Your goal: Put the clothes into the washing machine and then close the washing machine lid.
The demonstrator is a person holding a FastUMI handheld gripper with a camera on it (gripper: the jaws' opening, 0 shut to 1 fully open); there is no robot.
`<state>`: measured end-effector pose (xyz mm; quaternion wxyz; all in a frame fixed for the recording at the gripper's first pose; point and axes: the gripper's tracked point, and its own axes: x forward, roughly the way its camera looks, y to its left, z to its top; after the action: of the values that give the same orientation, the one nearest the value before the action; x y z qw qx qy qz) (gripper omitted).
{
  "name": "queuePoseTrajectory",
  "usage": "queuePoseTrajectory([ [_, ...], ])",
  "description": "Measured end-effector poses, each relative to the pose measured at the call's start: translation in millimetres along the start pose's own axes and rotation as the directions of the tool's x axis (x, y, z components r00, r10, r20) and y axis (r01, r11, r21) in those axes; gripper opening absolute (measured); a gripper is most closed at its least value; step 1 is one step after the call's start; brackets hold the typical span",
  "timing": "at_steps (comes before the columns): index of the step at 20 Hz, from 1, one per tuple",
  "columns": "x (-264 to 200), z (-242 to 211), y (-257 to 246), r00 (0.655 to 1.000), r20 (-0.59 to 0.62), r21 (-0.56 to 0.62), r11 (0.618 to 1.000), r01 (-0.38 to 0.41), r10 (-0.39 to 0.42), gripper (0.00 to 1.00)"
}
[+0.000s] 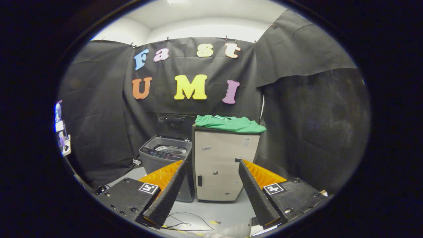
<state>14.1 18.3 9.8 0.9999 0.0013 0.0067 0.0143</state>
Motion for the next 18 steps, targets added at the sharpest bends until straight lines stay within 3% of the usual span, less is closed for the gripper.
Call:
queuePoseTrajectory([
  [4, 4.3, 13.6, 5.5, 1.000, 0.009, -0.008, 1.000, -0.006, 0.006, 1.00],
  [11, 27.2, 81.5, -2.1, 0.998, 0.058, -0.011, 0.999, 0.031, -0.030, 1.00],
  [18, 94.3, 168.5, -11.3, 0.992, 0.125, -0.033, 0.999, 0.013, -0.009, 1.00],
])
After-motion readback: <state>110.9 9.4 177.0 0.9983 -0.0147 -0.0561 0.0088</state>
